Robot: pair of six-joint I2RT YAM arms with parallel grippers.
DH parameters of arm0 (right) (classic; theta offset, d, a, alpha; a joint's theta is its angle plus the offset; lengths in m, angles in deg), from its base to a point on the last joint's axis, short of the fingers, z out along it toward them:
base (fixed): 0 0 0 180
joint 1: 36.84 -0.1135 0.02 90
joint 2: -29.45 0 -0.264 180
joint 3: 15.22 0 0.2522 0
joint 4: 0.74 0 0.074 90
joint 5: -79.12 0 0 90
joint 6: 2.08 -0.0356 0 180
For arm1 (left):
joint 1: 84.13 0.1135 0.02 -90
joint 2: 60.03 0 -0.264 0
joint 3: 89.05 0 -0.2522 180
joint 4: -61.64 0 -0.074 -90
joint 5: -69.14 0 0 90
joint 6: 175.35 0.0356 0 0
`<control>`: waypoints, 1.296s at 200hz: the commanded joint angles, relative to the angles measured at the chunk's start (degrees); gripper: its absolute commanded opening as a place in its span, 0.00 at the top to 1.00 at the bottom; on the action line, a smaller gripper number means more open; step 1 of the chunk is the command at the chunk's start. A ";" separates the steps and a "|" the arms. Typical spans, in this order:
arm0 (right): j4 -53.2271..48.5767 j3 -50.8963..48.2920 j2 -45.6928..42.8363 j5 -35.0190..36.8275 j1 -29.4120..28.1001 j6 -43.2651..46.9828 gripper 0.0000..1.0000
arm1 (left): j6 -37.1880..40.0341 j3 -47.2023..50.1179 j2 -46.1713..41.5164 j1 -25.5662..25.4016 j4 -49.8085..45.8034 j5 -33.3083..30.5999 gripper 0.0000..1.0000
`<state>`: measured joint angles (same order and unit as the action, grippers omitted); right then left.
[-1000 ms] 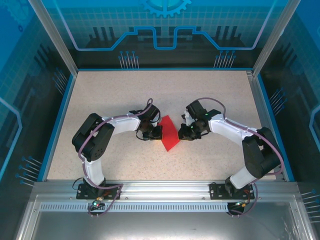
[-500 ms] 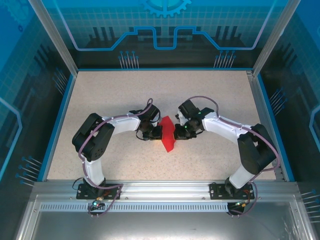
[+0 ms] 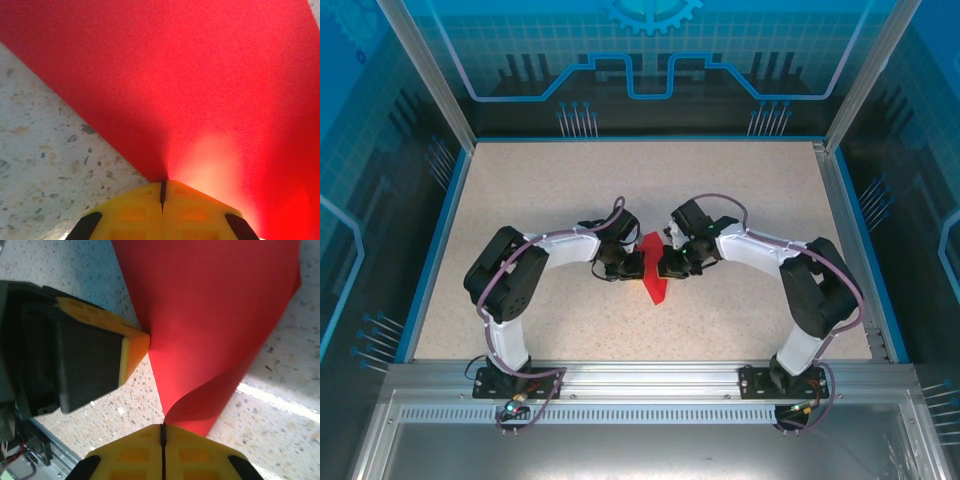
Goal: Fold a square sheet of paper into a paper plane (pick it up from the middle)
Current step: Third fold the triangle at the center of the table.
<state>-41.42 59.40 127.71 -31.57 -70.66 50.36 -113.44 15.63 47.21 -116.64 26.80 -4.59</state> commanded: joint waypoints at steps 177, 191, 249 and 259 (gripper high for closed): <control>12.94 1.10 10.85 -5.15 0.83 -8.38 0.93 | -1.51 7.20 -1.26 2.01 3.65 2.39 1.00; 13.09 1.11 11.30 -5.22 0.84 -8.48 0.93 | -1.62 7.15 -1.50 2.18 3.68 2.71 1.00; 14.26 0.89 12.20 -5.76 1.02 -9.10 0.92 | -1.46 6.98 -1.78 2.52 3.57 3.37 1.00; 14.88 0.78 12.26 -6.09 1.17 -9.39 0.92 | -1.43 6.89 -1.75 2.62 3.47 3.38 1.00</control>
<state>-27.93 59.40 138.74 -36.14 -70.31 41.94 -113.93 20.72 45.00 -114.60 33.71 -0.19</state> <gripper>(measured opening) 0.077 0.051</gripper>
